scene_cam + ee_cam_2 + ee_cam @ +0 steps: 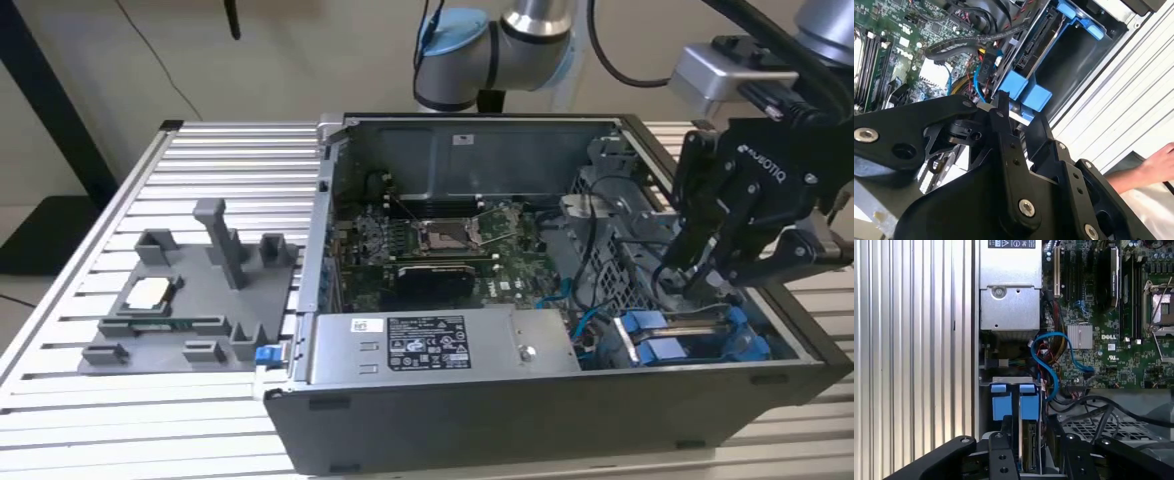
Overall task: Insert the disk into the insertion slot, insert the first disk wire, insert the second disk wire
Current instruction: 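Insert the disk into the insertion slot, then insert the first disk wire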
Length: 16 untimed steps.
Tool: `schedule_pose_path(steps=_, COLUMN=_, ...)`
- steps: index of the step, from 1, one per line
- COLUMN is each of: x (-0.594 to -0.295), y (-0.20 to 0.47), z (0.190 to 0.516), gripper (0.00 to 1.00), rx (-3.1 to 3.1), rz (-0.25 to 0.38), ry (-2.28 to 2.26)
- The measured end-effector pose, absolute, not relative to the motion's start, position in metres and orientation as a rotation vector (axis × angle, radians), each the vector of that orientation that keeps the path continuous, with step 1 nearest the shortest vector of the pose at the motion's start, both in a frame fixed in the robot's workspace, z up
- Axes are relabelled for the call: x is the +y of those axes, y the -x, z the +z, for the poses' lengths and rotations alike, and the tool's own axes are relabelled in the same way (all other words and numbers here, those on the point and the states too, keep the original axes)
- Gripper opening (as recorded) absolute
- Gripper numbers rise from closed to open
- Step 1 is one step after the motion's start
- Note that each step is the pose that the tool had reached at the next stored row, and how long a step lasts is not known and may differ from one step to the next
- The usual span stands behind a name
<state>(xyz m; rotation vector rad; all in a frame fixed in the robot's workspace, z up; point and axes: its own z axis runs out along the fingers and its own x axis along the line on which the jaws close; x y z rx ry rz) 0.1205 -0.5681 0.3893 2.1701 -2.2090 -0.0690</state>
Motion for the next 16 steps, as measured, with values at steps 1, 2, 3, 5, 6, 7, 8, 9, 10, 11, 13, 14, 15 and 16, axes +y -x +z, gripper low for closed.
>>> schedule_pose_path(steps=1, x=-0.567, y=-0.12, z=0.389, gripper=0.41, rx=-2.211, rz=-0.064, ry=-2.172)
schedule_pose_path(steps=2, x=-0.566, y=-0.121, z=0.389, gripper=0.41, rx=-2.215, rz=-0.058, ry=-2.176)
schedule_pose_path(steps=3, x=-0.564, y=-0.121, z=0.389, gripper=0.41, rx=-2.219, rz=-0.049, ry=-2.18)
schedule_pose_path(steps=5, x=-0.562, y=-0.12, z=0.389, gripper=0.41, rx=-2.229, rz=-0.031, ry=-2.19)
schedule_pose_path(steps=6, x=-0.561, y=-0.12, z=0.39, gripper=0.41, rx=-2.233, rz=-0.024, ry=-2.193)
schedule_pose_path(steps=7, x=-0.56, y=-0.12, z=0.391, gripper=0.41, rx=-2.235, rz=-0.021, ry=-2.196)
schedule_pose_path(steps=8, x=-0.559, y=-0.121, z=0.392, gripper=0.41, rx=-2.236, rz=-0.018, ry=-2.197)
schedule_pose_path(steps=9, x=-0.558, y=-0.121, z=0.393, gripper=0.41, rx=-2.238, rz=-0.016, ry=-2.199)
schedule_pose_path(steps=10, x=-0.557, y=-0.12, z=0.394, gripper=0.41, rx=-2.24, rz=-0.013, ry=-2.201)
schedule_pose_path(steps=11, x=-0.555, y=-0.12, z=0.394, gripper=0.41, rx=-2.243, rz=-0.007, ry=-2.204)
schedule_pose_path(steps=13, x=-0.553, y=-0.12, z=0.395, gripper=0.41, rx=-2.249, rz=0.004, ry=-2.21)
schedule_pose_path(steps=14, x=-0.553, y=-0.12, z=0.396, gripper=0.41, rx=-2.252, rz=0.009, ry=-2.212)
schedule_pose_path(steps=15, x=-0.551, y=-0.12, z=0.395, gripper=0.41, rx=-2.254, rz=0.013, ry=-2.214)
schedule_pose_path(steps=16, x=-0.549, y=-0.121, z=0.395, gripper=0.41, rx=-2.255, rz=0.015, ry=-2.216)
